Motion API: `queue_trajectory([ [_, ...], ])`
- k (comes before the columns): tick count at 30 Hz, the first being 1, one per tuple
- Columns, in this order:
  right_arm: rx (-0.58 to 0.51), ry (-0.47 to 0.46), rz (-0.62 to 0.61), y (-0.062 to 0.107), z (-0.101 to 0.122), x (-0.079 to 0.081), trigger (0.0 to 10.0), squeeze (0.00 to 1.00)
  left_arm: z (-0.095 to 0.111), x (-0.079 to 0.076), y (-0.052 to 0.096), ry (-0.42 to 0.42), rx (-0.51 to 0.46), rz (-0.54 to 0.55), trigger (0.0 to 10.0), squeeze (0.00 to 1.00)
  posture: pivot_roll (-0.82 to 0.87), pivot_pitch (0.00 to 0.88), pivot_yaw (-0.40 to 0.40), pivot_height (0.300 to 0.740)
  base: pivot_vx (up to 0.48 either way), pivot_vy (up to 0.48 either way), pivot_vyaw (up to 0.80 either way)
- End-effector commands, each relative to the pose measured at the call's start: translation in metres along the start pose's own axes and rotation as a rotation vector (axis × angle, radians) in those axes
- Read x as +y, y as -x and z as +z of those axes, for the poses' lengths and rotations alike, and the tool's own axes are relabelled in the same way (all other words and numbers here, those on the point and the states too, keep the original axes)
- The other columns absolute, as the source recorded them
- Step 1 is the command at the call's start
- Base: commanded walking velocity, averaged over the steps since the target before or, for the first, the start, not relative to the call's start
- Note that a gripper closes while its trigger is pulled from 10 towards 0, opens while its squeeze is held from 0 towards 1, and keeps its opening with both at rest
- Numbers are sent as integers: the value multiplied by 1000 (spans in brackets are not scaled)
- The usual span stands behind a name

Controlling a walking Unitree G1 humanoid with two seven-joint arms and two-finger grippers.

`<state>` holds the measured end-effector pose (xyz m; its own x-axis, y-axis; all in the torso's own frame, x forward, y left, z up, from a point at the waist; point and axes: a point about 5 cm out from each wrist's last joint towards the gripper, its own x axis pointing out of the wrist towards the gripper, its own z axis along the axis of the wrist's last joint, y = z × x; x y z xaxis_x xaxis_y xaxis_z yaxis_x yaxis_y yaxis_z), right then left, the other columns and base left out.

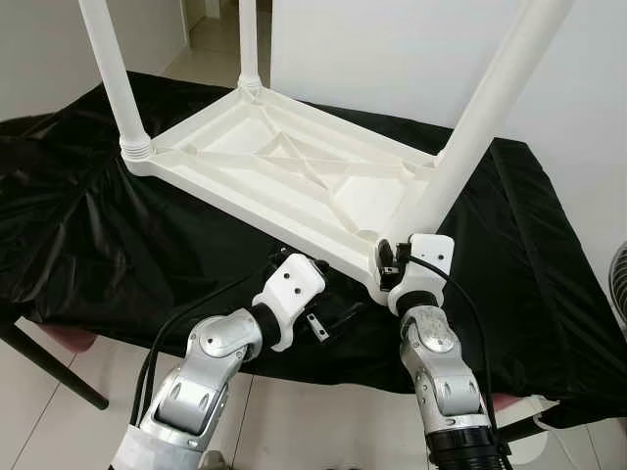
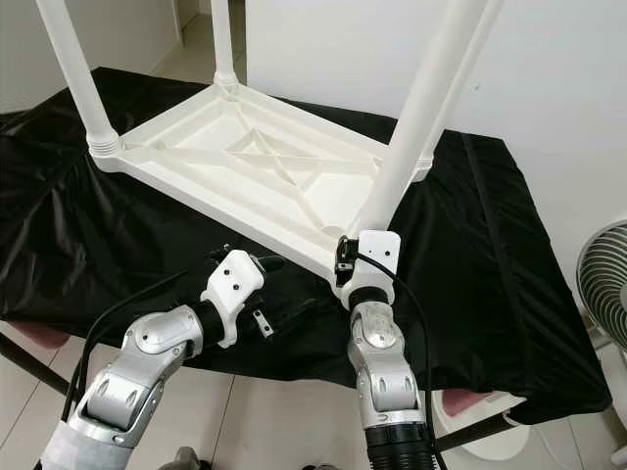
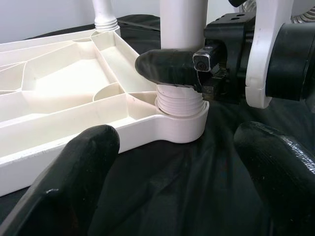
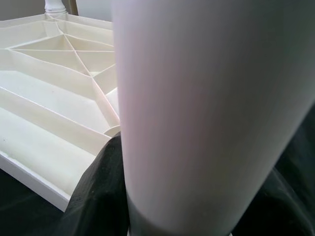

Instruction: Building children table

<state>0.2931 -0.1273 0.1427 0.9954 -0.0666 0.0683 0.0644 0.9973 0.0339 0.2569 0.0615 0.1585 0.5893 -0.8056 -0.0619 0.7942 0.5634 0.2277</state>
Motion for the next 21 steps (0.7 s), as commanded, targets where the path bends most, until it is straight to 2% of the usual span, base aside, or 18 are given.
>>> queue_trajectory([
  [1,50,33,-3,2,-12,-3,10000,24,-2,2,-1,4,6,55,10000,0,129,32,-86,740,0,0,0],
  [2,47,23,9,2,-11,-4,10000,267,-2,2,-1,3,5,54,10000,0,131,30,-87,740,0,0,0],
  [3,44,19,20,1,-10,-6,10000,1000,-2,2,-1,4,5,56,10000,0,132,26,-89,740,0,0,0],
  [5,44,19,20,1,-10,-6,10000,1000,-2,2,-1,4,5,56,10000,0,132,26,-89,740,0,0,0],
  [7,29,-55,110,0,-7,-8,10000,1000,-2,3,0,1,3,57,10000,0,135,21,-91,740,0,0,0],
  [9,29,-55,110,0,-7,-8,10000,1000,-2,3,0,1,3,57,10000,0,135,21,-91,740,0,0,0],
  [11,14,-98,230,-2,-3,-12,10000,1000,-2,3,0,0,4,60,10000,0,134,21,-92,740,0,0,0],
  [12,14,-98,230,-2,-3,-12,10000,1000,-2,3,0,0,4,60,10000,0,134,21,-92,740,0,0,0],
  [13,4,-80,308,-4,0,-16,10000,1000,-2,4,0,-1,5,61,10000,0,134,21,-92,740,0,0,0],
  [14,4,-80,308,-4,0,-16,10000,1000,-2,4,0,-1,5,61,10000,0,134,21,-92,740,0,0,0],
  [16,9,-63,402,-6,3,-22,10000,1000,-2,5,-1,-5,4,63,10000,0,132,20,-90,740,0,0,0],
  [17,10,-35,470,-6,4,-25,10000,0,-1,5,-1,-4,2,64,10000,0,131,21,-85,740,0,0,0],
  [19,30,13,646,-7,3,-32,10000,0,0,6,-2,-5,0,63,10000,0,130,22,-84,740,0,0,0],
  [20,30,13,646,-7,3,-32,10000,0,0,6,-2,-5,0,63,10000,0,130,22,-84,740,0,0,0],
  [21,33,50,696,-9,3,-37,10000,0,0,6,-2,-6,-1,63,10000,0,130,22,-84,740,0,0,0],
])
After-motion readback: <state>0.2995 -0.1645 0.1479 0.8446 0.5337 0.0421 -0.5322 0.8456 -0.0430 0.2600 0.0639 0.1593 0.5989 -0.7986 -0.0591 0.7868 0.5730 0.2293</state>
